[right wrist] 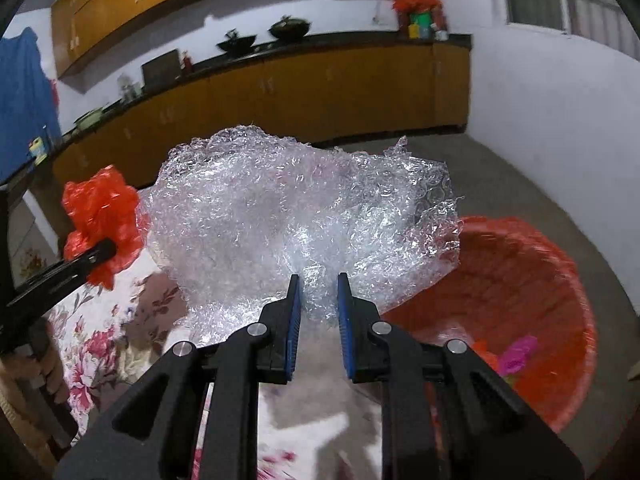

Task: Collect trash
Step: 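Carry both bags over the basket and open both tools to drop them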

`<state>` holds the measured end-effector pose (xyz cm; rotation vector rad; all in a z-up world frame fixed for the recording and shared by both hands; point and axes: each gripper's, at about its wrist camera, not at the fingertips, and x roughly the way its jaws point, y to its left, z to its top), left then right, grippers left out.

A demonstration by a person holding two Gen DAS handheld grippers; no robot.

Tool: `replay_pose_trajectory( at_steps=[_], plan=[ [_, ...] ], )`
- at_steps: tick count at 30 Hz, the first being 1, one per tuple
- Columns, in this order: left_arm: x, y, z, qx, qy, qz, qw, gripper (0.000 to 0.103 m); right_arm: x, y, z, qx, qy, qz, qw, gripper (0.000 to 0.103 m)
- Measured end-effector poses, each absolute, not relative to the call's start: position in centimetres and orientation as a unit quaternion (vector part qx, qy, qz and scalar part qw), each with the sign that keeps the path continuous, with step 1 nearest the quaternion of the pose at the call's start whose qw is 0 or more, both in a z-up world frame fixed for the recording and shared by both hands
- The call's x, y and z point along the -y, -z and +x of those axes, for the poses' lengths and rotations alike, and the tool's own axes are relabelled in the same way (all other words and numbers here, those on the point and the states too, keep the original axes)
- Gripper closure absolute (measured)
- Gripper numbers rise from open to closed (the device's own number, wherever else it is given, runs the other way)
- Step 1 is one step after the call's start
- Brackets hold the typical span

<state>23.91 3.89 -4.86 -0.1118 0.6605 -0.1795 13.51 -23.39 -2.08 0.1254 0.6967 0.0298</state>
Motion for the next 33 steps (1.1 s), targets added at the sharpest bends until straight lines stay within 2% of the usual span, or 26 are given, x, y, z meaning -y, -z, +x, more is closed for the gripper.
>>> replay_pose_trajectory(
  at_steps=[15, 33],
  plan=[
    [5.2, 1.7, 17.8, -0.295, 0.197, -0.042, 0.934, 0.065, 30.9, 1.2, 7.6, -0.312, 0.109, 0.105, 0.938, 0.085],
    [14.9, 2.9, 17.5, -0.320, 0.297, -0.033, 0.899, 0.064, 35.4, 1.9, 7.2, -0.312, 0.167, 0.165, 0.921, 0.085]
  ],
)
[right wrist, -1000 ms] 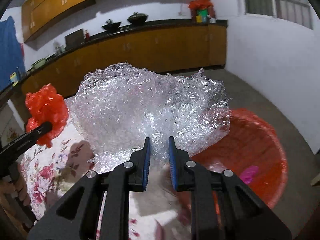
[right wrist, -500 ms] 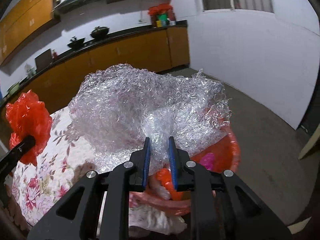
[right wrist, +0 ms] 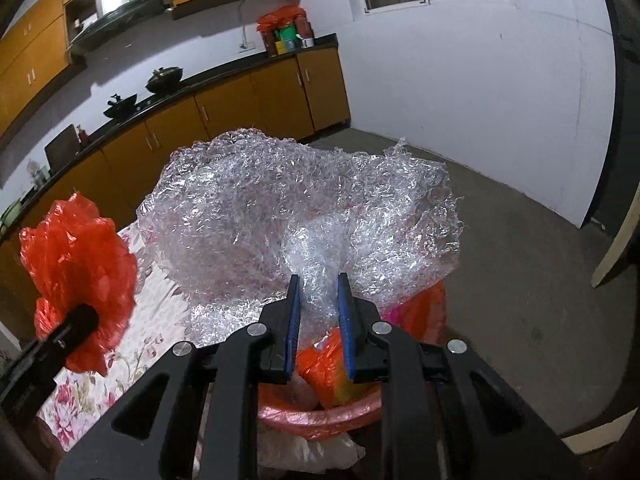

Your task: Collect trash

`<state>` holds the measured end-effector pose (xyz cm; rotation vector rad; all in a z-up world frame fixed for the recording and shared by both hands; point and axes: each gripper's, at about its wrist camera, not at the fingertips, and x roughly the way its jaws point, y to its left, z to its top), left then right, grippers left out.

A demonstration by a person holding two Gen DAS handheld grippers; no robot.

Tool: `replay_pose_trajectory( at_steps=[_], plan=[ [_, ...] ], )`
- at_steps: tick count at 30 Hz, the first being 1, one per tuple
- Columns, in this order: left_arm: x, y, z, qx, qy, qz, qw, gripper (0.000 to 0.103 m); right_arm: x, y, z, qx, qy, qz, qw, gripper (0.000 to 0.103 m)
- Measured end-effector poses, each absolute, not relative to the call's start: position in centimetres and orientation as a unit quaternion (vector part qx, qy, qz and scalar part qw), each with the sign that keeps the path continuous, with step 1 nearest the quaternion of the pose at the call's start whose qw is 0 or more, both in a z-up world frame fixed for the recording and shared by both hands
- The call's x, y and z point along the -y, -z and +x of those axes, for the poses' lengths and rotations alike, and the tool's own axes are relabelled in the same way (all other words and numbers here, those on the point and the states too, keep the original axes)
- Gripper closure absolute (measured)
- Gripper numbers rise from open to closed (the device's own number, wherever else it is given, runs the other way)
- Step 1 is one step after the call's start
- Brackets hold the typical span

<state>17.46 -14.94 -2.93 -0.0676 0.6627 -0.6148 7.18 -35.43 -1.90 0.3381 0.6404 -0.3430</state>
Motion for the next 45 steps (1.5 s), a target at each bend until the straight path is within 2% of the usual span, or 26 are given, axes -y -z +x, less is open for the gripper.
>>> replay_pose_trajectory(
  at_steps=[11, 17, 28, 31, 33, 37, 39, 45],
  plan=[
    [18.7, 5.1, 19.0, -0.346, 0.316, -0.030, 0.883, 0.062, 36.8, 3.1, 7.8, -0.315, 0.165, 0.197, 0.913, 0.082],
    [20.2, 6.8, 20.1, -0.365, 0.325, -0.029, 0.872, 0.056, 37.6, 3.3, 7.7, -0.309, 0.156, 0.202, 0.916, 0.067],
    [20.4, 8.9, 20.6, -0.393, 0.333, -0.034, 0.856, 0.039, 38.5, 3.4, 6.1, -0.308, 0.156, 0.208, 0.915, 0.056],
    [20.3, 8.6, 20.2, -0.388, 0.331, -0.031, 0.860, 0.039, 38.3, 3.1, 5.4, -0.306, 0.162, 0.200, 0.917, 0.050],
    [19.7, 8.1, 19.7, -0.380, 0.322, -0.031, 0.867, 0.038, 38.1, 2.7, 5.1, -0.304, 0.162, 0.194, 0.919, 0.040],
    [17.5, 6.5, 18.4, -0.354, 0.294, -0.041, 0.887, 0.027, 37.2, 1.7, 4.1, -0.290, 0.157, 0.182, 0.926, 0.028],
    [15.9, 5.7, 17.4, -0.339, 0.271, -0.040, 0.900, 0.022, 36.4, 1.0, 3.4, -0.281, 0.155, 0.171, 0.932, 0.016],
    [11.7, 3.4, 13.6, -0.290, 0.207, -0.016, 0.934, 0.011, 32.6, -1.0, 0.7, -0.228, 0.152, 0.105, 0.956, 0.006]
  ],
)
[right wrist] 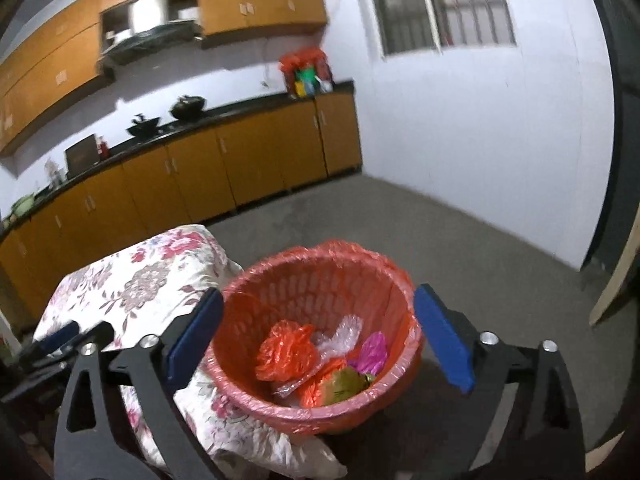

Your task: Collect trash

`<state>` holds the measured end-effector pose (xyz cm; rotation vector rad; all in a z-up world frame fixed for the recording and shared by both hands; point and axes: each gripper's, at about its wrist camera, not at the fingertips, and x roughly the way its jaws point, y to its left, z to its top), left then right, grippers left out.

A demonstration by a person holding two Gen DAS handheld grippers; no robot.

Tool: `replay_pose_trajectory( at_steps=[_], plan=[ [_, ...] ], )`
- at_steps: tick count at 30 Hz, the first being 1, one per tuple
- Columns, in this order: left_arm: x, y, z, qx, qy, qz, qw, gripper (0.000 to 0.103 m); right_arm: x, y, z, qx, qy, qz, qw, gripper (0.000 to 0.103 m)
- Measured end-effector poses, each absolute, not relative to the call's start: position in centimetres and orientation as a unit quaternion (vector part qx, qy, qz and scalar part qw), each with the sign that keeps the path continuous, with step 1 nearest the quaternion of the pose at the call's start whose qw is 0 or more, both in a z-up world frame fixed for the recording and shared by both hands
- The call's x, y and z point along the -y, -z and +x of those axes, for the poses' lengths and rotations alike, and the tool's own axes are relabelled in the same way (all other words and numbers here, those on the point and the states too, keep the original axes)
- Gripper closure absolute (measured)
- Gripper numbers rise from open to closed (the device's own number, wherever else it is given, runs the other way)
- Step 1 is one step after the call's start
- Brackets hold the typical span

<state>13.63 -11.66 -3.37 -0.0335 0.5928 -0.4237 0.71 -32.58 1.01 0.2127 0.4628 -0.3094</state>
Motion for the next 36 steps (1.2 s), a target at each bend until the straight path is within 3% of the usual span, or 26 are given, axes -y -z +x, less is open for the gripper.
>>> replay_pose_trajectory(
  at_steps=[9, 36],
  plan=[
    [6.0, 0.5, 7.5, -0.218, 0.091, 0.024, 0.971, 0.004, 28.6, -2.4, -2.1, -0.234, 0.122, 0.072, 0.962, 0.003],
    [3.1, -0.6, 0.9, -0.202, 0.039, 0.006, 0.979, 0.004, 22.6, -3.0, -5.8, -0.212, 0.134, 0.003, 0.968, 0.003]
  ],
)
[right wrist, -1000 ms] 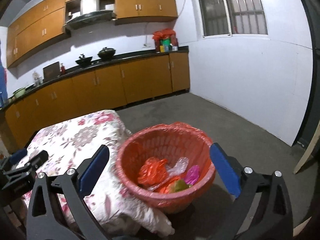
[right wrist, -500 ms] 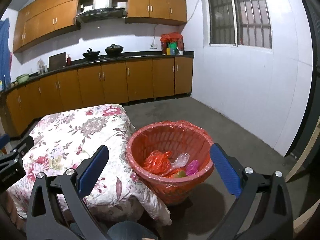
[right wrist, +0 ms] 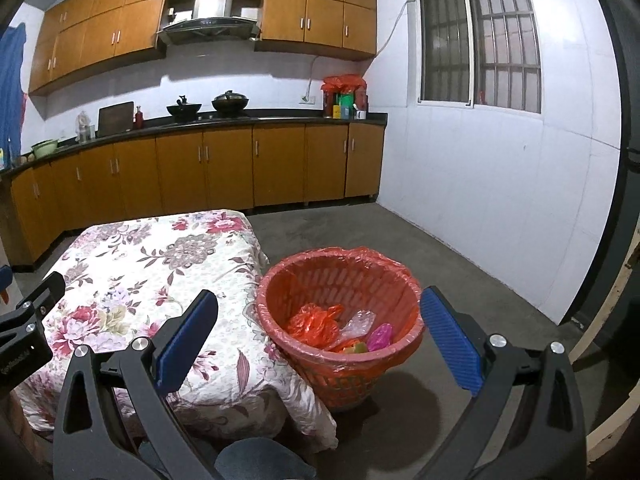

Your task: Collect trash

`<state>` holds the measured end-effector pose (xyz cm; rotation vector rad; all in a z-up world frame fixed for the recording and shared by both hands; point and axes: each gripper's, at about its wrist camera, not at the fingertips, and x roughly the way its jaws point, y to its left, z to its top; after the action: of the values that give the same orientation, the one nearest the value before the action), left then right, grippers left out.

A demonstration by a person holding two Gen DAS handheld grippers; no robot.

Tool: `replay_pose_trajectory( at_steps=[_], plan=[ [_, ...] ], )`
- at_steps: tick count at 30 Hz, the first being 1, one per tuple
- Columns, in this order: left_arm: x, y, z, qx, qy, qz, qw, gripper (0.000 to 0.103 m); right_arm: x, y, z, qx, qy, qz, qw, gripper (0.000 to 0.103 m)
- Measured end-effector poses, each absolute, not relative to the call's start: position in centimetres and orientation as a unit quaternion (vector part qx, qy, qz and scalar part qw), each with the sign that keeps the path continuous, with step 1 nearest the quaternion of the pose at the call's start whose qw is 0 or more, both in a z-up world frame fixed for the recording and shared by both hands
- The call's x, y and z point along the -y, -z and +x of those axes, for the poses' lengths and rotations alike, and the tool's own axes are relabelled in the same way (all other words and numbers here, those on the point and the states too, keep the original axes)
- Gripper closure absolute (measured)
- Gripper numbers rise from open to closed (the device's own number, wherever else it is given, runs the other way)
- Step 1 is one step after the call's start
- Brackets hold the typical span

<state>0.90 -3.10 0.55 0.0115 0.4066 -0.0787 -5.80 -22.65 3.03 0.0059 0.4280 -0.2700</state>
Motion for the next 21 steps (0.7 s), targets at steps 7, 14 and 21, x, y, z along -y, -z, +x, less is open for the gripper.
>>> replay_pose_trajectory(
  at_steps=[7, 14, 21],
  plan=[
    [3.0, -0.7, 0.3, -0.202, 0.035, 0.000, 0.979, 0.004, 22.3, -3.1, -6.0, -0.221, 0.147, -0.001, 0.964, 0.003],
    [3.1, -0.7, -0.3, -0.201, 0.033, -0.002, 0.979, 0.004, 22.2, -3.1, -6.5, -0.221, 0.157, -0.002, 0.962, 0.003],
    [3.0, -0.9, -1.0, -0.198, 0.033, -0.007, 0.980, 0.004, 22.2, -3.2, -6.8, -0.218, 0.156, 0.001, 0.963, 0.003]
  ],
)
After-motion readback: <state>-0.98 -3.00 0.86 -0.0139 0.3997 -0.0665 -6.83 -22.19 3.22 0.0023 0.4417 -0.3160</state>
